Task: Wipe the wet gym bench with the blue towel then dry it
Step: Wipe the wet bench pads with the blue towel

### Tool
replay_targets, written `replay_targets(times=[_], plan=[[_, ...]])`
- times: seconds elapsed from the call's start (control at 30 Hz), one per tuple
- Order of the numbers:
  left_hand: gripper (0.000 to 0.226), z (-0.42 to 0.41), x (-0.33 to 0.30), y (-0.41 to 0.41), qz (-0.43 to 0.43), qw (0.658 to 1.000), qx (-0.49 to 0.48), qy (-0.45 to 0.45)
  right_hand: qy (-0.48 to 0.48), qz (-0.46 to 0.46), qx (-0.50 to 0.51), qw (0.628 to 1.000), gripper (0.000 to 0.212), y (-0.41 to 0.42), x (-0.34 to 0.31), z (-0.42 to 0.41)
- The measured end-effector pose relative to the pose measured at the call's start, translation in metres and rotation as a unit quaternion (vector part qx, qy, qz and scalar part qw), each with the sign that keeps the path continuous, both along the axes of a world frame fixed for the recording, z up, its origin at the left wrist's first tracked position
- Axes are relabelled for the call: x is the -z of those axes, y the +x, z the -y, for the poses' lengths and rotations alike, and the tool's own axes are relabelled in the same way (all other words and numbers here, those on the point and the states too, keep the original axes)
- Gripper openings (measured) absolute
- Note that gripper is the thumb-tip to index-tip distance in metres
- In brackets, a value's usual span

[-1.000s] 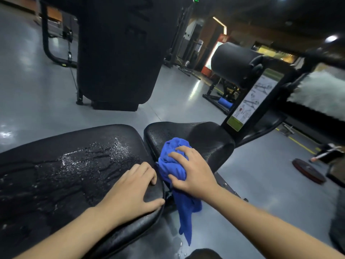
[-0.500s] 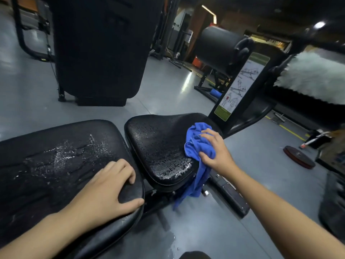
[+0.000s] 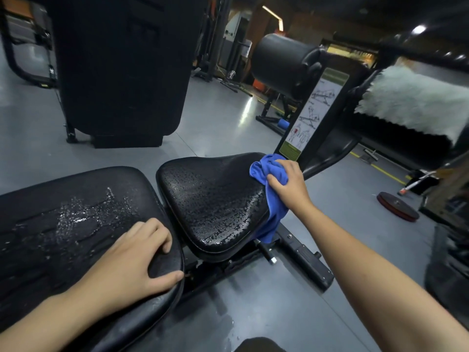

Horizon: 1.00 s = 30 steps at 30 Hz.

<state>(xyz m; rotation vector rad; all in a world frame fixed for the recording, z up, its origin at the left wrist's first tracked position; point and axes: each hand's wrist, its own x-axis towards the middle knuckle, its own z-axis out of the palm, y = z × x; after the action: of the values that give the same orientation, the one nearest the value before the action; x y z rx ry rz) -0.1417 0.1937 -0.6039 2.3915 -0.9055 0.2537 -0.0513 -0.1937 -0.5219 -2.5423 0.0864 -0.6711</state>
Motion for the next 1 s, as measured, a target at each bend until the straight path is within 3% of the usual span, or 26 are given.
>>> replay_targets(times=[0.23,0.63,0.83,1.0], plan=[[0.047,-0.002,-0.002,0.001,-0.013,1.000,0.009,0.001,-0.009,0.017,-0.068,0.998,0.053,-0.054,0.033,-0.060],[0.047,-0.002,-0.002,0.000,-0.006,1.000,0.003,-0.003,-0.215,0.068,-0.151,0.962,0.045,-0.090,0.054,-0.152],[0.045,-0.003,-0.002,-0.001,-0.007,1.000,0.002,-0.008,-0.184,0.067,-0.146,0.970,0.045,-0.068,0.042,-0.127],[0.045,-0.003,-0.003,-0.003,-0.016,1.000,-0.001,-0.006,-0.137,0.022,-0.064,0.988,0.050,-0.033,0.023,-0.085]])
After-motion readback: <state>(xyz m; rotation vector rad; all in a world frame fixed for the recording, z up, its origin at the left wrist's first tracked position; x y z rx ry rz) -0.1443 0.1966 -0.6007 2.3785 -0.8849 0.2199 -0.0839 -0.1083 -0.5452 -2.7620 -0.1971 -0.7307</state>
